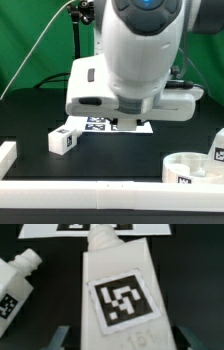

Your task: Assemble stool

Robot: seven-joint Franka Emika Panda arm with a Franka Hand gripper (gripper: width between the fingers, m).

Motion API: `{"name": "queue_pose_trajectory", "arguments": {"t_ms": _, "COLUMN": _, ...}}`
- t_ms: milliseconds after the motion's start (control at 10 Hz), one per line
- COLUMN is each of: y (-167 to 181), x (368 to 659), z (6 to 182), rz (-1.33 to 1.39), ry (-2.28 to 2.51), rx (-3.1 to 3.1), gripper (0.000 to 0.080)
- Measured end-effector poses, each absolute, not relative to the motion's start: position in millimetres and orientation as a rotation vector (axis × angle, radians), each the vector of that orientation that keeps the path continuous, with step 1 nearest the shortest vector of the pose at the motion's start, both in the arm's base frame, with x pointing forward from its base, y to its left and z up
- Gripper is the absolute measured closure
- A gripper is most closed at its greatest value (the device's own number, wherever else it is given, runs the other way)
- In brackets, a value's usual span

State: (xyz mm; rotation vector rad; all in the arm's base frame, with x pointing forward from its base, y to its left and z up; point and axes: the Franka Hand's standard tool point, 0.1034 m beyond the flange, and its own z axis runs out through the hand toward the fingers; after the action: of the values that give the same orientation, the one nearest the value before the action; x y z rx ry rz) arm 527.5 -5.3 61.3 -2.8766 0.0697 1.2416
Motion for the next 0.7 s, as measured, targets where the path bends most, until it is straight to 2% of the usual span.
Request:
{"name": "queue_pose_trajectory", "arguments": {"t_ms": 200, "y": -6, "x": 532, "z": 60.0, "rz": 1.203, "ry": 0.069, "rx": -2.894, "gripper": 0.0472}}
{"name": "queue_pose_trajectory", "arguments": {"t_ms": 400, "y": -7, "x": 546, "z": 59.3, "rz": 1.052, "ry": 0.125, "rx": -2.912, "gripper": 0.0472}}
{"name": "queue_pose_trajectory", "arguments": {"t_ms": 700, "y": 2, "x": 571, "z": 86.3, "rz": 0.673, "ry": 0.154, "rx": -2.986, "gripper": 0.0472}}
